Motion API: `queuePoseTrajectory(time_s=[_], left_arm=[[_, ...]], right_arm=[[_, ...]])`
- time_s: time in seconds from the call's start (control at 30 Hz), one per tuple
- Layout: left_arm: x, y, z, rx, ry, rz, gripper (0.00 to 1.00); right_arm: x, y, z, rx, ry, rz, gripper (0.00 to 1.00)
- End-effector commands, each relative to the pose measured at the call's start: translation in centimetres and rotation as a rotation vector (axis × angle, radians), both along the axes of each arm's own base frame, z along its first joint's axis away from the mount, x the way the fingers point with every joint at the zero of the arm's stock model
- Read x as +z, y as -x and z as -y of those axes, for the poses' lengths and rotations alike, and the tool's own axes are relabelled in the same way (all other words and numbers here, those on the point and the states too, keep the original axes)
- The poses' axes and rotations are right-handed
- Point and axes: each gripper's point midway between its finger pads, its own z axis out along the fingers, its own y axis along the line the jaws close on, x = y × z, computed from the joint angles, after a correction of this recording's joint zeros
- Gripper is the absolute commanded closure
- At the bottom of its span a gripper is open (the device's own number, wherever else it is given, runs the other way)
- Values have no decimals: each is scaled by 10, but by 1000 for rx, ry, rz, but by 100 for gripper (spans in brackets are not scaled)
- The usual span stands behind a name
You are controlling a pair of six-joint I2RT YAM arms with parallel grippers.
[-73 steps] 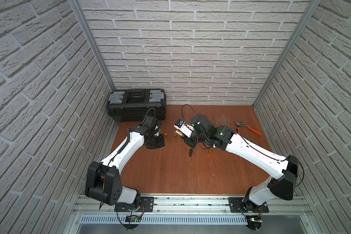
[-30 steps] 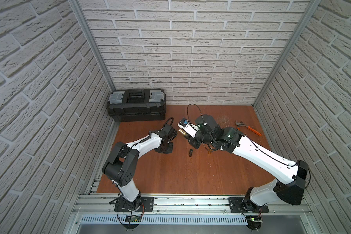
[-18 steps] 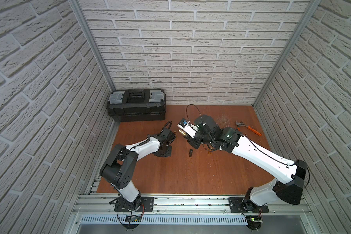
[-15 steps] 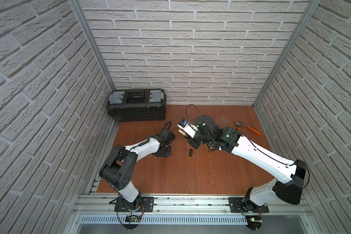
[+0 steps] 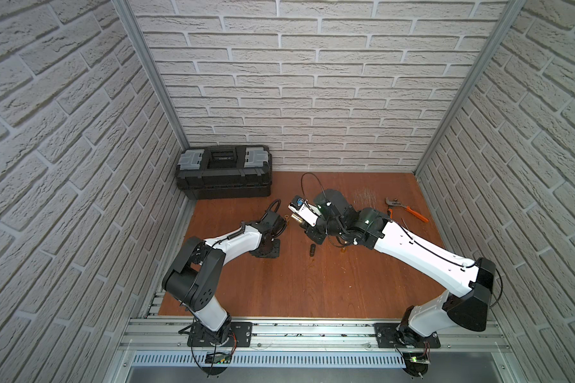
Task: Open the lipstick cap
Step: Place the cover at the center of the board.
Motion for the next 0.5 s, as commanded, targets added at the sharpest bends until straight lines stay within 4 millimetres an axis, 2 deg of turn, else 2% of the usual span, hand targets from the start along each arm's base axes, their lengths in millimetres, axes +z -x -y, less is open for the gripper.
queuePoseTrajectory(time_s=[0.0,0.17,0.3,0.47], left_arm=[[17,-3,1,18,25,17,54],[52,-8,7,1,84,46,46],[84,-9,3,16,133,73,43],[135,-8,-5,108,372,106,41]], right_arm=[[13,-1,-5,3,-32,39,95],[12,-3,-8,4,-42,39,94],[10,-4,-10,5,-46,37,95],[0,-3,-12,9,-45,18,95]])
